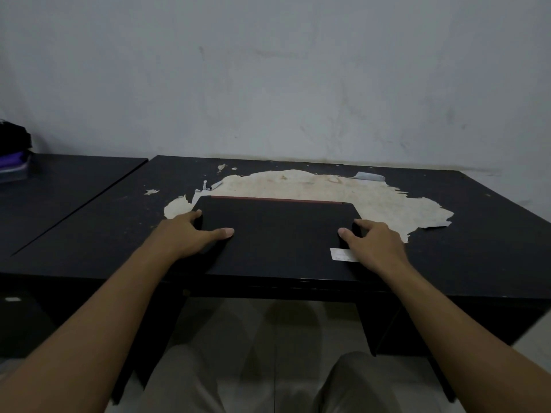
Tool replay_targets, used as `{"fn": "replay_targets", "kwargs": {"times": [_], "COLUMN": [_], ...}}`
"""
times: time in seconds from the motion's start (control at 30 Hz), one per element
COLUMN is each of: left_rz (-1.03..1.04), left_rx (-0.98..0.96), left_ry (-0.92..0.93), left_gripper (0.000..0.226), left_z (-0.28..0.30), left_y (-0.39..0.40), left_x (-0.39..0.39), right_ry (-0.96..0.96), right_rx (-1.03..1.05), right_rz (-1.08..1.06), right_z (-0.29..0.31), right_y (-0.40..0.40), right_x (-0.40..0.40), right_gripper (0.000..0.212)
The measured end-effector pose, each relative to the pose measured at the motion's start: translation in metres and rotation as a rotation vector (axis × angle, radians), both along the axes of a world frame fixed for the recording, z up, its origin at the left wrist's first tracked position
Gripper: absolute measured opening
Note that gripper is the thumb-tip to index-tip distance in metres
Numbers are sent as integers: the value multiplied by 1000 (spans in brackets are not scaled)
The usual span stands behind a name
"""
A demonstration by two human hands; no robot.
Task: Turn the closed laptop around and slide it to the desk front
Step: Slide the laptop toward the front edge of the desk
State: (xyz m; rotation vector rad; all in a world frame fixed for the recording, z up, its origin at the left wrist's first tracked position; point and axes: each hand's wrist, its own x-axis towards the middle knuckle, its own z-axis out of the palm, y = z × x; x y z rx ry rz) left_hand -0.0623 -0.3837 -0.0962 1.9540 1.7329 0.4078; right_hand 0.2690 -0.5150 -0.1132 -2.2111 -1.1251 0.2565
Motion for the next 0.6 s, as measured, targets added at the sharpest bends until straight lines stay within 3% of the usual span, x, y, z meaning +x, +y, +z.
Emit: {"fn": "replay_targets", "kwargs": {"times": [0.23,0.47,0.6], "left_rz": [-60,-72,-55], "left_rx": [3,66,92], "left_ry": [115,213,224], "left_gripper": [118,120,126], "left_z": [-1,-6,-10], "left_y": [3,0,-3], "left_x": [3,3,5], "right_ry": [-125,-295,-301], "right_rx": [-85,-397,-452], "right_rz": [24,160,220], "right_z": [-5,11,17], "right_y": [2,14,16], "right_x": [1,11,13], "right_gripper": [65,56,53]}}
